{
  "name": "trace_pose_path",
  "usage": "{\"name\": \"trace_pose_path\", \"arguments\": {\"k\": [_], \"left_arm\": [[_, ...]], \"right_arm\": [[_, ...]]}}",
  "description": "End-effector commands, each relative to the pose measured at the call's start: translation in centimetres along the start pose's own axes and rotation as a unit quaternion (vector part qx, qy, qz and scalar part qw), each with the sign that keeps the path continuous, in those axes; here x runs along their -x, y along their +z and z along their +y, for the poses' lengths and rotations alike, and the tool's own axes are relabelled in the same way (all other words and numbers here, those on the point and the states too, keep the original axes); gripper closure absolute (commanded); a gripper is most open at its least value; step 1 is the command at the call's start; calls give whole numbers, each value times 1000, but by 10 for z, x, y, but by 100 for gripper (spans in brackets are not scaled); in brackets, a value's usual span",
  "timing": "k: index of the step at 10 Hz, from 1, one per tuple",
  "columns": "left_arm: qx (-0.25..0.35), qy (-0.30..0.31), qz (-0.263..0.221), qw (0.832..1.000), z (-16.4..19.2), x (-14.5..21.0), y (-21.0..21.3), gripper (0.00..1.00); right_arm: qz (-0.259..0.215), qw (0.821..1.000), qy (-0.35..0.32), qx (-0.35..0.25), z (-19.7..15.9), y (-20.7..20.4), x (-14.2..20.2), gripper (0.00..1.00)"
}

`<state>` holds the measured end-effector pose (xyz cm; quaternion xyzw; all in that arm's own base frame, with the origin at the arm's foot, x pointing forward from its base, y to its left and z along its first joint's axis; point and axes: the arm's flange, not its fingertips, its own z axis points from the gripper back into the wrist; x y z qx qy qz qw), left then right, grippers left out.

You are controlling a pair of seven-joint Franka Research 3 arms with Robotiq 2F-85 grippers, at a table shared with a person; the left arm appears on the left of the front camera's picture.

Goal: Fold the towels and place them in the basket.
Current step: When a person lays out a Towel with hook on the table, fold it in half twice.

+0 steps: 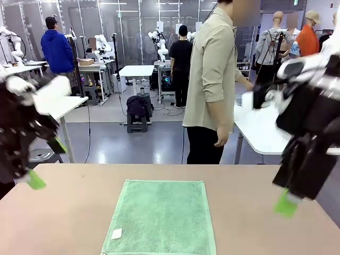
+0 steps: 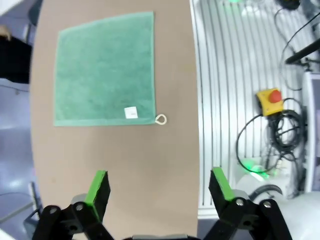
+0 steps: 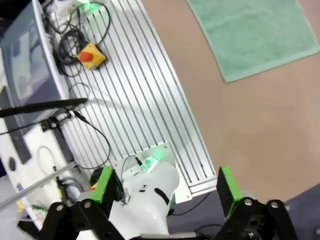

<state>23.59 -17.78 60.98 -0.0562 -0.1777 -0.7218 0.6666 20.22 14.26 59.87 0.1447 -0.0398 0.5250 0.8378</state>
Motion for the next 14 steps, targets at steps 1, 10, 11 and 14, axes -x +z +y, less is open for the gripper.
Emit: {"name": "trace_pose_path", "arguments": {"k": [1,10,11,14], "left_arm": [[18,2,-7,1000,6,3,-37,0],[26,-6,102,994,-22,-15,-188,0],[22,0,113,993,-19,-15,-202,0],[1,5,138,990,-13,-8,-225,0]], "right_arm": [[28,999,22,-12,-22,-42,-1,0],[61,991,117,3,-57,-206,-28,0],[67,989,135,4,-57,-219,-31,0],[91,981,169,5,-51,-252,-29,0]]}}
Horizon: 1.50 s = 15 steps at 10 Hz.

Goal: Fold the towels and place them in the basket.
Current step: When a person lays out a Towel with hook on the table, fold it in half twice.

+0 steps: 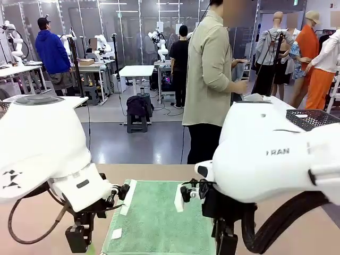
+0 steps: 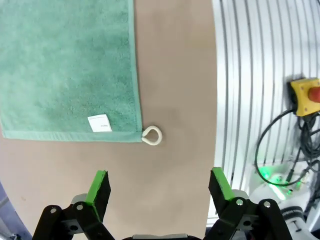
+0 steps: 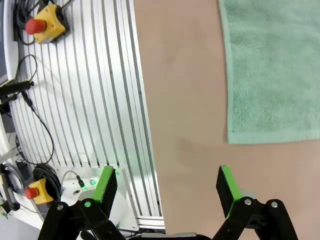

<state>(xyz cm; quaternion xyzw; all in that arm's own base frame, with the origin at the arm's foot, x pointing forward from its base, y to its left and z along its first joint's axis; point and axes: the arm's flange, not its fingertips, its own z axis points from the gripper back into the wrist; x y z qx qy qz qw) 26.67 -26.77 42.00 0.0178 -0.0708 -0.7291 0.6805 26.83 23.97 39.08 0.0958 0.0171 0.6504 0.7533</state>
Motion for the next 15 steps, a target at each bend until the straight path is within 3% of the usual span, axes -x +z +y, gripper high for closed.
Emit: {"name": "trace_pose_path", "arguments": {"k": [1,4,5,6,9,10,15], "left_arm": [[-33,11,12,999,-11,9,-24,0],[-43,0,3,999,-11,10,-34,0],[-18,-4,-20,1000,-13,10,-26,0],[-26,-3,7,1000,10,-5,-15,0],[-23,-3,3,1000,10,-6,-16,0],[-17,20,21,999,14,-4,-25,0],[-5,42,41,998,7,3,-68,0]], "right_arm": [[12,999,38,14,22,-46,27,0],[27,999,44,0,19,-55,25,0],[3,997,36,-69,19,-50,23,0],[28,999,31,-6,-1,-28,-10,0],[28,999,31,-6,-1,-28,-10,0],[24,999,32,-21,-1,-29,-9,0],[-6,995,52,88,-18,-48,-4,0]]}}
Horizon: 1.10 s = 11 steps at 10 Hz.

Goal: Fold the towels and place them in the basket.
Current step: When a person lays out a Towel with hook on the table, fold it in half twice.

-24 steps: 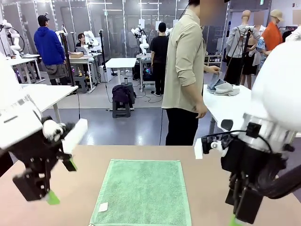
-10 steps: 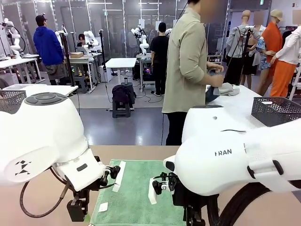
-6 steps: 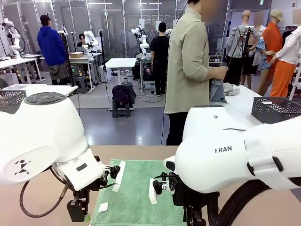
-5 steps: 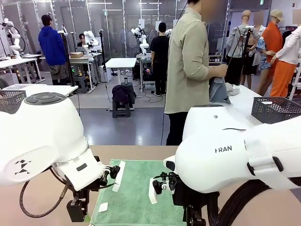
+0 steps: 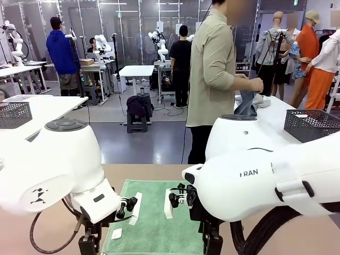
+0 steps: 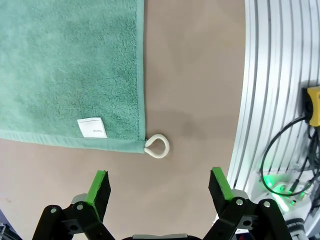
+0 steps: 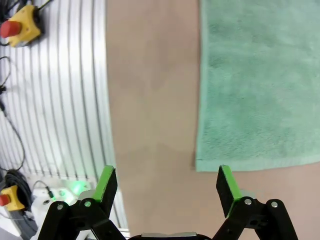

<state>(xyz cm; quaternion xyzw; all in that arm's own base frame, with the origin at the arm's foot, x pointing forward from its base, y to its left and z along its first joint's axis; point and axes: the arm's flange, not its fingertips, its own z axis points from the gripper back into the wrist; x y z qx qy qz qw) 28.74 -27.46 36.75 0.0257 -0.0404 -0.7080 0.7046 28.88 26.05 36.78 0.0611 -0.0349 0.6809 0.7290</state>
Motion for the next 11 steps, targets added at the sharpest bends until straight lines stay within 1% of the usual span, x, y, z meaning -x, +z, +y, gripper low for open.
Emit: {"name": "trace_pose_path", "arguments": {"k": [1,4,7,11], "left_arm": [[-18,13,15,1000,-7,4,-20,0],[-19,7,12,1000,-7,8,-28,0],[-17,-10,2,1000,-4,14,-39,0],[-10,-18,-2,1000,1,27,-60,0]], "right_arm": [[25,999,7,39,5,-30,20,0],[52,997,3,50,-1,-40,28,0],[62,997,-20,36,-5,-48,35,0],[72,996,-36,23,-11,-62,44,0]]}}
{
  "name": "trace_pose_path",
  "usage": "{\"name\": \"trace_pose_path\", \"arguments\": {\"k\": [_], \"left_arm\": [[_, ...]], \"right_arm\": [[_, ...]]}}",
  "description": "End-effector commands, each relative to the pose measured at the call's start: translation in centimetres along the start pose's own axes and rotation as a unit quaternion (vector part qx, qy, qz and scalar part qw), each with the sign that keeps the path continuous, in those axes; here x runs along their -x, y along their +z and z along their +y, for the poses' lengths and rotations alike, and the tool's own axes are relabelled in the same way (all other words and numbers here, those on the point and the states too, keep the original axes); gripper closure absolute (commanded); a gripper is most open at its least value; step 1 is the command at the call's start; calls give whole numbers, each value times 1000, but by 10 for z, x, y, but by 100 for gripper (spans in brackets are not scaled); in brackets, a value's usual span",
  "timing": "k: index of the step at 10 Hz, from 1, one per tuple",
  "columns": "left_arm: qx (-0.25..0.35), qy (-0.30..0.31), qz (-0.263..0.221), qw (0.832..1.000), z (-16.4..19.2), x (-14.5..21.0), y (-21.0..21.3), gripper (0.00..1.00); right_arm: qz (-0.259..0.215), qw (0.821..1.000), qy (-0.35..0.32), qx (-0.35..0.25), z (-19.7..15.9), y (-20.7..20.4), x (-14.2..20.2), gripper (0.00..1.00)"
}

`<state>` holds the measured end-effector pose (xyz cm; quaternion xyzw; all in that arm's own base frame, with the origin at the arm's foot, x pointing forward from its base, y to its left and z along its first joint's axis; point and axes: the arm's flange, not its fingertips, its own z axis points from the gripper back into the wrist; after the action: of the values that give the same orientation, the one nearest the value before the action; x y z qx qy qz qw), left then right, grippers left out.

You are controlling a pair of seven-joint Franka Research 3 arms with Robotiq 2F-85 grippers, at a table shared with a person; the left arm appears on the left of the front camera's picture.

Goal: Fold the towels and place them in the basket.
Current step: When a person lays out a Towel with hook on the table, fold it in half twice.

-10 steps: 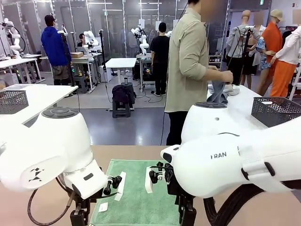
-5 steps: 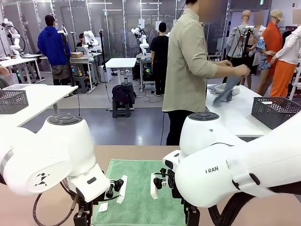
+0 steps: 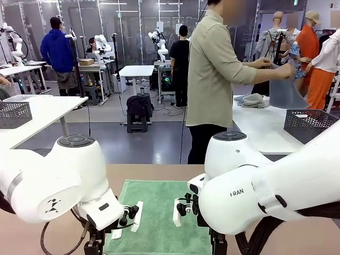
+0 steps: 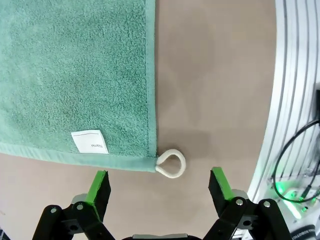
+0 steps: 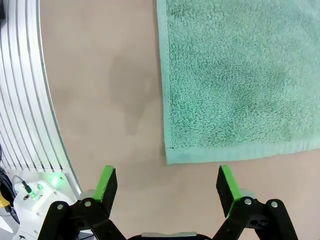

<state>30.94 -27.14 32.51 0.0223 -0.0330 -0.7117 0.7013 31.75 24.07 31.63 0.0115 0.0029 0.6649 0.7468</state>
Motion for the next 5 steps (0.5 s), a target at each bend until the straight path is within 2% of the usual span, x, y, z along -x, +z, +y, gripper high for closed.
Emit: {"name": "trace_pose_path", "arguments": {"k": [1,5], "left_arm": [[-20,-18,-7,1000,-17,25,-18,0],[-21,-26,-9,999,-13,31,-26,0]], "right_arm": [[14,1000,-16,7,22,-19,20,0],[9,1000,-3,0,28,-27,17,0]]}}
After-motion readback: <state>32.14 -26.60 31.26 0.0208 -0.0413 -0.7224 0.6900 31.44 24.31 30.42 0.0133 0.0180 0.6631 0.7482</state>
